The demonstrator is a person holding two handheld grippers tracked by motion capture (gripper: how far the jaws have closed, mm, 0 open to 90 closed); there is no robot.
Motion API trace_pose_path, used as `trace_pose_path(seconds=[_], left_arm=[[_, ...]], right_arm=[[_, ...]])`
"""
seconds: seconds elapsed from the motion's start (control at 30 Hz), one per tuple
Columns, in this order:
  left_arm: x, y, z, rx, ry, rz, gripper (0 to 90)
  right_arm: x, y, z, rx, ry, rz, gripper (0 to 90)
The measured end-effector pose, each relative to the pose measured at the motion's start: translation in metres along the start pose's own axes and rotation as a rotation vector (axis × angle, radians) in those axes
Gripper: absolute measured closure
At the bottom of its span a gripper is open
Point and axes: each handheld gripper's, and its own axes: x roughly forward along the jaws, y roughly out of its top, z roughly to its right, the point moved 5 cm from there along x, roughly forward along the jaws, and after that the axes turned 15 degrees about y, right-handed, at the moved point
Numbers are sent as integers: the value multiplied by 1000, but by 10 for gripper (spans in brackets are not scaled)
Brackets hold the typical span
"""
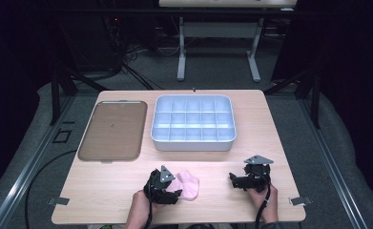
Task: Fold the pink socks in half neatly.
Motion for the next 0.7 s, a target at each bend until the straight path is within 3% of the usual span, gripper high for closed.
trace_pose_path(seconds=[0.17,0.2,0.5,0.7], left_arm=[[-1,0,0,11,0,9,459],[-1,0,0,9,2,11,523],[-2,1,1,30,7,19,737],[-2,0,0,32,4,30,792]], right_arm=[[0,0,0,0,0,0,13],[0,0,0,-1,0,1,13],[0,0,0,-1,1,-1,13],[0,0,0,-1,1,-1,13]])
